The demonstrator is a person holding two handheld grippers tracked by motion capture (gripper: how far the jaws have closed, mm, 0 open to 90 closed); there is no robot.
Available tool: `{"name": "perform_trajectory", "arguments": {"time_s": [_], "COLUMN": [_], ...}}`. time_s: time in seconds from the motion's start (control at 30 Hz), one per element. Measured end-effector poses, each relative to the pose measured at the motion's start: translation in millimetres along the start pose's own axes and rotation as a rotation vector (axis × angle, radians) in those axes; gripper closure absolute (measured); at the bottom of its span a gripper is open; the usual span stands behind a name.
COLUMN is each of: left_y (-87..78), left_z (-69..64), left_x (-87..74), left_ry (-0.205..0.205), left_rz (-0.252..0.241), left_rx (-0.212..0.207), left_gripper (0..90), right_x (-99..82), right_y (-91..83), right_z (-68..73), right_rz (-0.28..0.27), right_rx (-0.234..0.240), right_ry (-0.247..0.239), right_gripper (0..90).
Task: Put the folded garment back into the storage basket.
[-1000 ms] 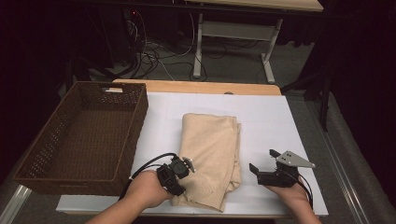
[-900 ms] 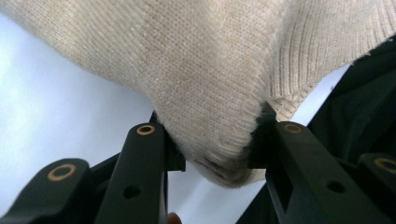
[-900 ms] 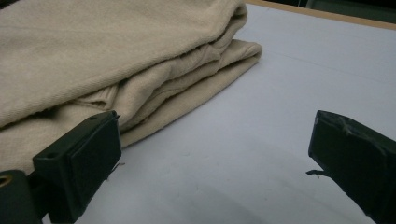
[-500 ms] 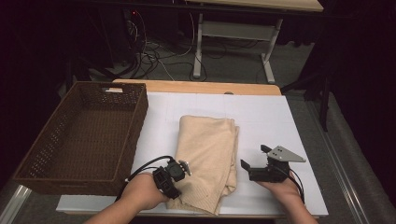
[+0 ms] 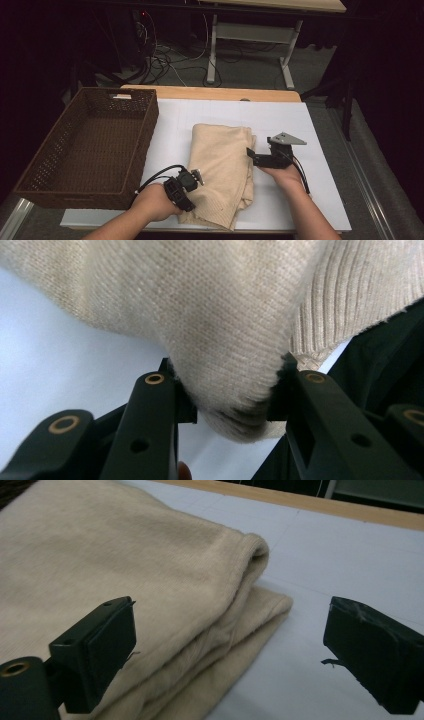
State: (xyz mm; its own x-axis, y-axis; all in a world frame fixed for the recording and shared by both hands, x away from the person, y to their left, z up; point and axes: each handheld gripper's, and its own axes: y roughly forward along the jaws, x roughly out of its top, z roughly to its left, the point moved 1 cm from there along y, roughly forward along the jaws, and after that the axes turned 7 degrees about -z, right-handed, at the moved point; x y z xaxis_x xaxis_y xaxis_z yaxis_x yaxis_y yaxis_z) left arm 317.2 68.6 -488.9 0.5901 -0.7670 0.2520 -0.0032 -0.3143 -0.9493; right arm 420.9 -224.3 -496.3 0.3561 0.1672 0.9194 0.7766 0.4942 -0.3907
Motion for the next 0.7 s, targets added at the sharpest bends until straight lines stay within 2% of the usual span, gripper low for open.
{"name": "perform_trajectory", "arguments": {"time_s": [0.2, 0.27, 0.37, 0.43, 0.47, 0.57, 0.63, 0.7], "left_y": [0.0, 0.0, 0.1, 0.0, 0.1, 0.2, 0.2, 0.1], "left_z": [-1.5, -1.9, -1.9, -2.0, -2.2, -1.9, -2.2, -2.8], "left_x": [-0.9, -0.9, -1.2, -1.4, -1.6, -1.6, -1.3, -1.4], "left_ry": [0.011, 0.014, 0.016, 0.019, 0.020, 0.021, 0.020, 0.020], "left_rz": [-0.006, -0.007, -0.009, -0.010, -0.012, -0.012, -0.011, -0.012], "left_rx": [0.012, 0.015, 0.016, 0.017, 0.018, 0.016, 0.018, 0.023], "left_gripper": [63.6, 63.6, 63.5, 63.5, 63.5, 63.4, 63.4, 63.4], "right_x": [10.6, 11.7, 7.7, 3.4, 0.4, -0.8, -0.6, 0.2], "right_y": [38.2, 52.1, 63.3, 66.1, 65.8, 61.6, 61.1, 61.9], "right_z": [-3.6, -8.7, -12.9, -13.6, -14.0, -12.0, -9.8, -7.0], "right_rz": [0.047, 0.084, 0.129, 0.182, 0.209, 0.210, 0.212, 0.211], "right_rx": [-0.036, -0.051, -0.065, -0.062, -0.059, -0.054, -0.050, -0.035], "right_ry": [0.052, 0.086, 0.104, 0.119, 0.143, 0.137, 0.130, 0.124], "right_gripper": [15.2, 16.1, 15.0, 15.3, 16.0, 21.5, 28.6, 41.9]}}
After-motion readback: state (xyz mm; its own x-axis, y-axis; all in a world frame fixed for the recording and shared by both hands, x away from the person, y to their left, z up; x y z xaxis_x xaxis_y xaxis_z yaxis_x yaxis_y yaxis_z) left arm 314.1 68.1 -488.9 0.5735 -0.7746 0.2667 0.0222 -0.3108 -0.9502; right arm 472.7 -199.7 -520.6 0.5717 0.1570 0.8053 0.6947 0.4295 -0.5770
